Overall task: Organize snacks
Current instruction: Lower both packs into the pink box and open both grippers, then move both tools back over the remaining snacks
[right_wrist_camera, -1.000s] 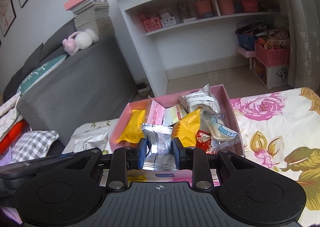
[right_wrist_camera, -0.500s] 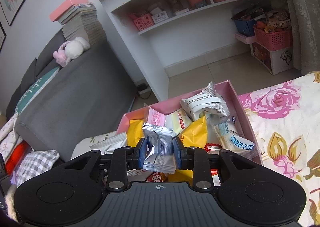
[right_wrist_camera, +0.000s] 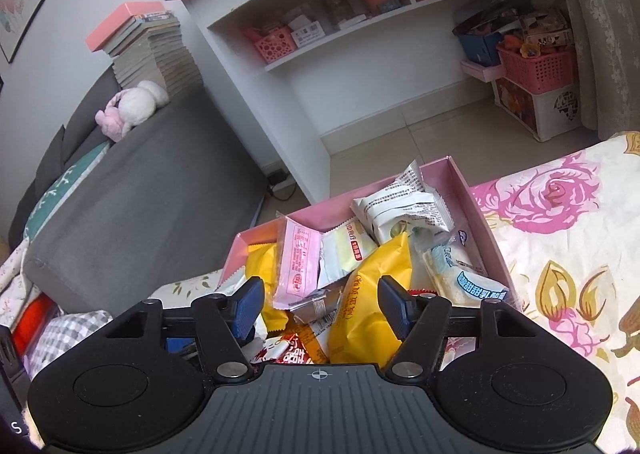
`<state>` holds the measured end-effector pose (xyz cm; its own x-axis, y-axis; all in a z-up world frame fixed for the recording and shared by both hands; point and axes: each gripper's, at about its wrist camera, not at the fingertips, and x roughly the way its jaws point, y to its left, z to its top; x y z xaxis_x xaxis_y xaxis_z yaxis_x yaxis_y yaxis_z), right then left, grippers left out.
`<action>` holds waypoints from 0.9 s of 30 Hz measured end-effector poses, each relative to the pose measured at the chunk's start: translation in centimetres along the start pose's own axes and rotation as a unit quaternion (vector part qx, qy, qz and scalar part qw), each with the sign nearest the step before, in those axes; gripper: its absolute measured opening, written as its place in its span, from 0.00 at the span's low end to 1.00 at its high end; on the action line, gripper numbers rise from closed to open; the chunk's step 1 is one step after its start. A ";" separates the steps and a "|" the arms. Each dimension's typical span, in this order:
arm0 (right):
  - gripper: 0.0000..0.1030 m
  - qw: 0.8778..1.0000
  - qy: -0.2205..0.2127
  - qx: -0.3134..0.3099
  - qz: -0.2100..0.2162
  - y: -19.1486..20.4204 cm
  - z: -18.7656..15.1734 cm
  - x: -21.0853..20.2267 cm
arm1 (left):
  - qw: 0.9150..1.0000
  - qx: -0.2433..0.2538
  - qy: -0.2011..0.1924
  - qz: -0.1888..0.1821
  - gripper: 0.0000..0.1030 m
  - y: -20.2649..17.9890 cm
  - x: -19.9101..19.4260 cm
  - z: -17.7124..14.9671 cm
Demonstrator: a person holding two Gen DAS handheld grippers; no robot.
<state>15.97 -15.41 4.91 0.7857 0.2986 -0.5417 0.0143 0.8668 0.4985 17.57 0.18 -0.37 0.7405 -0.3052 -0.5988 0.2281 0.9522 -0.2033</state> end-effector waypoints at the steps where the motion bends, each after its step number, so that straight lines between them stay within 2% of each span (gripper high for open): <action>1: 0.64 1.000 -0.002 -0.003 -0.001 0.1 0.0 -0.2 | 1.000 0.003 0.001 0.000 0.62 -0.1 -0.1 0.0; 9: 0.80 0.999 -0.011 -0.031 -0.020 1.2 -0.3 -2.2 | 1.000 0.027 0.007 -0.001 0.87 -1.5 -1.7 -0.4; 12: 0.84 0.998 -0.014 -0.046 -0.032 1.5 -0.6 -3.2 | 0.999 0.032 0.009 0.000 0.92 -1.9 -2.5 -0.7; 16: 0.87 0.997 -0.016 -0.056 -0.044 1.8 -1.0 -4.5 | 0.999 0.039 0.019 0.007 0.95 -2.3 -3.4 -1.1; 22: 0.93 0.995 -0.010 -0.069 -0.075 2.2 -1.8 -6.5 | 0.997 0.045 0.045 0.052 0.95 -2.5 -5.1 -1.5; 27: 0.96 0.993 0.001 -0.076 -0.094 2.5 -3.0 -8.6 | 0.996 0.022 0.068 0.053 0.97 -1.7 -7.1 -2.3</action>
<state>7.40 -14.61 8.72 0.7768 0.1255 -0.6171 0.0681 0.9574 0.2805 10.44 0.67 2.45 0.6698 -0.1997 -0.7152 0.1835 0.9778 -0.1011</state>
